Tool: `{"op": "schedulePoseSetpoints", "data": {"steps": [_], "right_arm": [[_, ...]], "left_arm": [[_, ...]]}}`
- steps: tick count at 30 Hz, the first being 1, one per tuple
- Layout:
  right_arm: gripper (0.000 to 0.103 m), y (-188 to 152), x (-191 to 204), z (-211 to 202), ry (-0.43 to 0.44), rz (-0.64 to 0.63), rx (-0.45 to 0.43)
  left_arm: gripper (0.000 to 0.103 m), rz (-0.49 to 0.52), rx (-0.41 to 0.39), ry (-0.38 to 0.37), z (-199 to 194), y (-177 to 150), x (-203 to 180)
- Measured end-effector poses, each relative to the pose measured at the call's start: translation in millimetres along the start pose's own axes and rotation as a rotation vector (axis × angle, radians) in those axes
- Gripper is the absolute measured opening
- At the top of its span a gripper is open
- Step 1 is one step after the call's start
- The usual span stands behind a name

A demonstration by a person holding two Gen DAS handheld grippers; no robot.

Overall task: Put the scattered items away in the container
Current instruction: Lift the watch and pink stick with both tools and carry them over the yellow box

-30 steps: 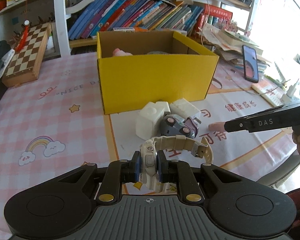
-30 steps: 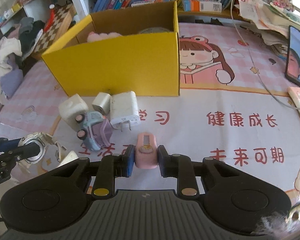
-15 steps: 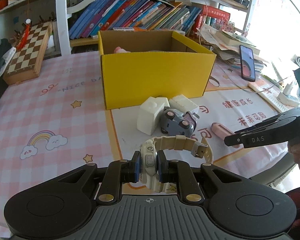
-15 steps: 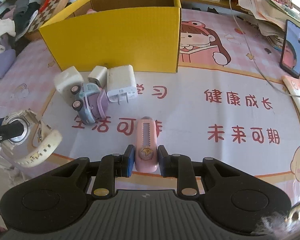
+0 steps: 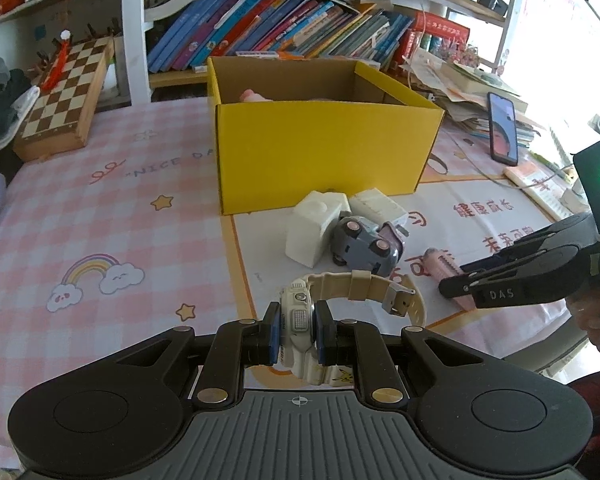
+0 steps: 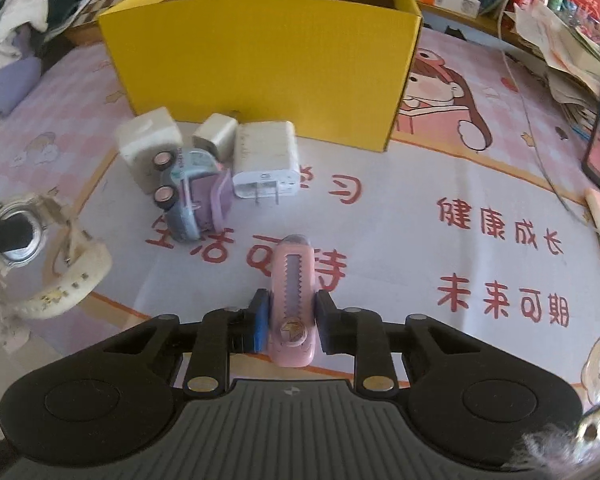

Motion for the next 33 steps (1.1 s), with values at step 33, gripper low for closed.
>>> {"op": "schedulePoseSetpoints", "data": {"steps": [33], "right_arm": [[0.023,165.7,5.7,-90.2,0.229,-0.103,-0.327]], "left_arm": [[0.015,0.068,-0.271,0.028,5.0,153.6,27.9]]}}
Point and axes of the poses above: each gripper's, at about its wrist camera, not at the fingertips, and z roughly the way its jaws point, x to its left, y to its top, the point moved 1 cm from there along z, roughly the way its jaws point, and after that the axes turned 10 degrees about z, right-handed, at the moved point
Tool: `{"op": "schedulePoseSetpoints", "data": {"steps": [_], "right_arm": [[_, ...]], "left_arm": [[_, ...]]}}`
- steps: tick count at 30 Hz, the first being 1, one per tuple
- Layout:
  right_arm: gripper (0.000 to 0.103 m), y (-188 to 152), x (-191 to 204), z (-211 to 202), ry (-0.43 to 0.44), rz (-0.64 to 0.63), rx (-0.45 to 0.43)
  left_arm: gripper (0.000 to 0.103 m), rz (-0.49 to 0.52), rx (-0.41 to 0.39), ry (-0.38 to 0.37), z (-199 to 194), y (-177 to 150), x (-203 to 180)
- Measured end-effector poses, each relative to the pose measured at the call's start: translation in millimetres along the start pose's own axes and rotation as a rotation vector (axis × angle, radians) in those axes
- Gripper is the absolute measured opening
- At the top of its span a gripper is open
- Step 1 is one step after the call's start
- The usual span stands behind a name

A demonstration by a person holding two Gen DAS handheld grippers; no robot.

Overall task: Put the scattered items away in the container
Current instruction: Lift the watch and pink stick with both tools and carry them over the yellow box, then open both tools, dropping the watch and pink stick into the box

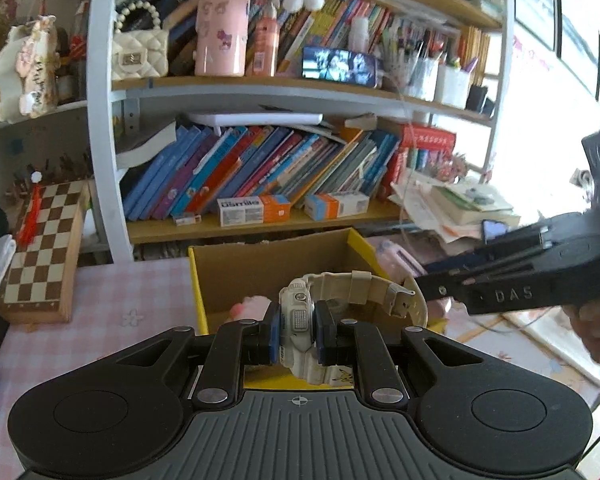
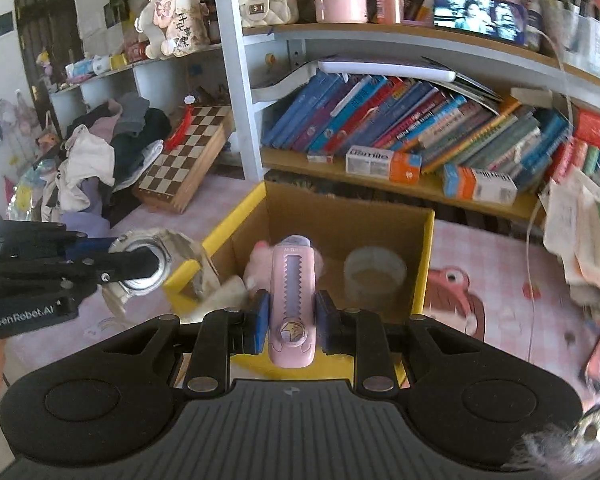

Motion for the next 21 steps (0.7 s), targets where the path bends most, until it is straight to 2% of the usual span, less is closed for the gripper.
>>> {"op": "schedulePoseSetpoints", "data": {"steps": [5,9,16,21], "right_arm": [[0.023,28.5,-16.7,39.6,-0.006,-0.054,0.032],[0.023,46.4,-29.7,81.7,-0.021,-0.098,0.091],[0.023,53.0,-47.5,142.5,-0.030,-0.130,0.214],[0.023,57.1,-51.6,169.5,-0.010,-0.128,0.256]], "left_arm": [[0.015,0.017,0.073,0.019,43.3,7.8,1.5],[0.015,0.032,0.142,0.024,79.5,11.2,-1.8],[0.015,0.052,0.252,-0.009,122.8,6.2,-11.7],[0.015,0.069,0.320,-0.036,144.5,0.4,-19.3]]}}
Point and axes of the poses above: each gripper's, at about its wrist camera, not at the fingertips, and z roughly the way its jaws point, x to its left, y to its top, the point moved 1 cm from there along z, roughly the way its jaws point, and after that the axes turned 10 degrees about z, right-handed, at the moved point
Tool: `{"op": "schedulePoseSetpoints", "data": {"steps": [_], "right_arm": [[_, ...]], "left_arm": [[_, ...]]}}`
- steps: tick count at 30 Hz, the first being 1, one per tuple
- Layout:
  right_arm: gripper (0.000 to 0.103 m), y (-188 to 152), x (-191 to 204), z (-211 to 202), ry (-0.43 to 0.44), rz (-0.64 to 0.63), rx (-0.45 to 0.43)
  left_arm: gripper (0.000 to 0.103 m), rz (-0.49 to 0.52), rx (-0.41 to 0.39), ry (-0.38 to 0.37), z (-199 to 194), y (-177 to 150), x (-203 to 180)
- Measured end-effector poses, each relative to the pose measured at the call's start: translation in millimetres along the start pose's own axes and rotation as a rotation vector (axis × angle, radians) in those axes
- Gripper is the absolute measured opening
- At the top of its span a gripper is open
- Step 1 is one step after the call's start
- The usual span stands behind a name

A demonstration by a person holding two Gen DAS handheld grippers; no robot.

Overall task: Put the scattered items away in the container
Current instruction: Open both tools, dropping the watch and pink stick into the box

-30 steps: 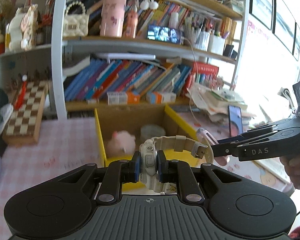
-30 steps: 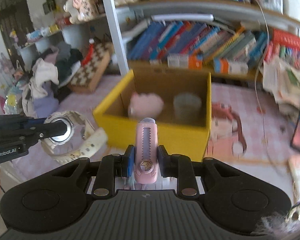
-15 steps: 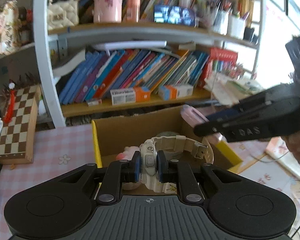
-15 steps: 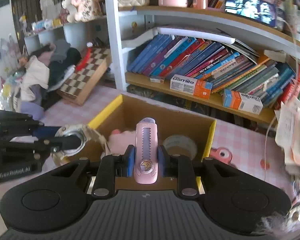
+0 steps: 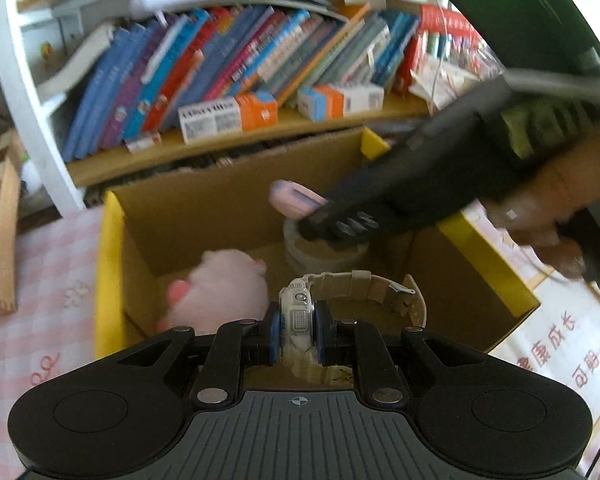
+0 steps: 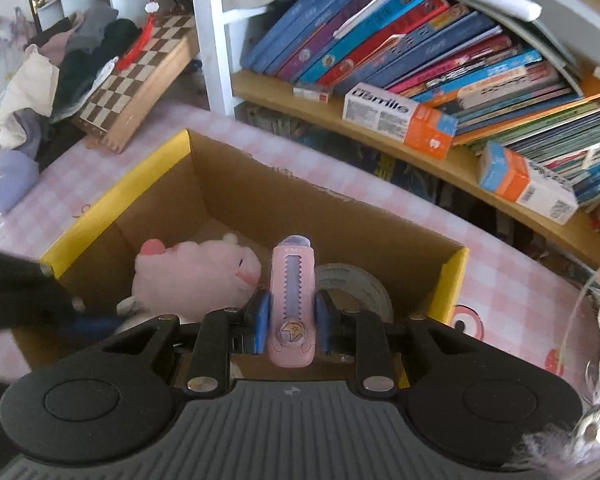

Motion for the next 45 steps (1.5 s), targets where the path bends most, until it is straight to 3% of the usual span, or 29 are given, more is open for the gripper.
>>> {"op": "schedulePoseSetpoints", "data": {"steps": [12,29,34,39,45], "right_arm": [[0.023,22.6,9.8,55.4,0.045,-0.062,0.111],[0.023,27.8,5.8,81.8,0.084,-0.059,0.159],[0.024,27.3,5.5,80.7,0.083,-0.054,0.156],[0.033,26.6,3.4,75.5,0.069,-0.041,0.138],[0.036,24.8,2.8,63.2,0.078,-0.030,0.121]], "left_arm": [[0.015,0.026,0.130,-0.044,29.3,-1.5,1.1],[0.018,0.003,0.179,-0.072,43.0,-4.8,1.8],[0.020,0.005,0.161,-0.064,39.0,-3.5,1.9],[0.034,0.014,0.138,-0.043,30.1,-2.9,1.9],[0.044,0.011,0.102,-0.014,14.2,-0.7,2.7]]}}
Point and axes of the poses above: each gripper's, at about its wrist camera, not at the fingertips, and z roughly the way its jaws point, x to its left, y to its top, the point moved 1 cm from there along z, roughly the way its jaws point, and after that the axes turned 10 degrees about z, right-handed, at the moved point
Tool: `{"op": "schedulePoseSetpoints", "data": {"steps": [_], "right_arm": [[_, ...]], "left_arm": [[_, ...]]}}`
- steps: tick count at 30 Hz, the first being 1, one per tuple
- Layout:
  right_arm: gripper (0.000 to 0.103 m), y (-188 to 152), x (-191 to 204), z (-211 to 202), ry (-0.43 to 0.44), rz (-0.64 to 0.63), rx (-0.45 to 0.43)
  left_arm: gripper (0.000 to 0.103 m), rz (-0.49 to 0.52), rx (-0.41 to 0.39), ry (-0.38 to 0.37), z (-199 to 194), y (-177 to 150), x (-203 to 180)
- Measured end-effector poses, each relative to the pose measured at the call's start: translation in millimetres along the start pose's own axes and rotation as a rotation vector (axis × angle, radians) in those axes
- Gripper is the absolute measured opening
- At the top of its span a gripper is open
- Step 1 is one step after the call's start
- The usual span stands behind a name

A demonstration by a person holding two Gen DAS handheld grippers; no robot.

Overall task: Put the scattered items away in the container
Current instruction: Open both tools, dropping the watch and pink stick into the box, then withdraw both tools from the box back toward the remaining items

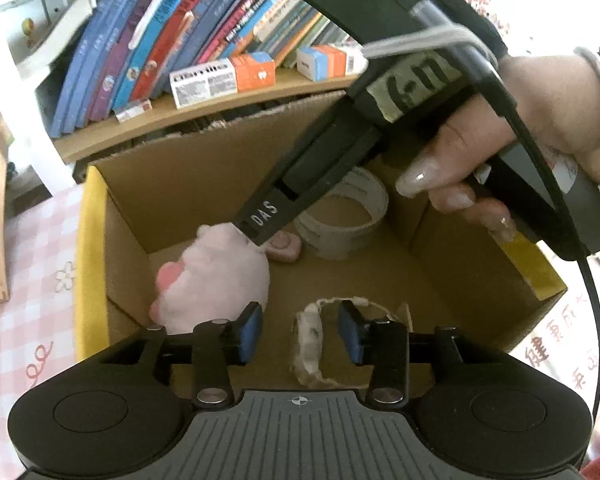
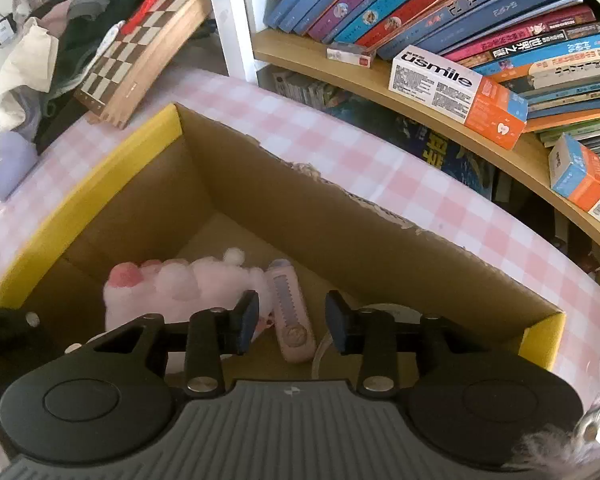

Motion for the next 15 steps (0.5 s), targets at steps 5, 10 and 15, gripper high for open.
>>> {"op": "schedulePoseSetpoints", "data": {"steps": [5,10,15], "right_arm": [[0.040,-2.7,1.3,-15.1,0.007,0.007,-0.033],[0.041,-7.1,4.7,-34.9,0.015,0.017,-0.078],[0.042,-14.0,15.0,-58.2,0.022,0.012,-0.122]], "left_arm": [[0.046,0.002,-0.044,0.027,-17.6,1.8,-0.5],[0.048,0.020,-0.103,0.061,-44.1,-1.0,-4.2],[0.054,0.013,-0.163,0.086,-68.6,-8.8,-5.1]]}}
Point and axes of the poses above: each gripper's, at about its wrist camera, not at the fingertips, and z roughly the way its jaws point, x to its left, y to its top, the point moved 1 cm from there along z, roughly the way its jaws point, and after that the axes turned 10 degrees about z, right-handed, at the moved point
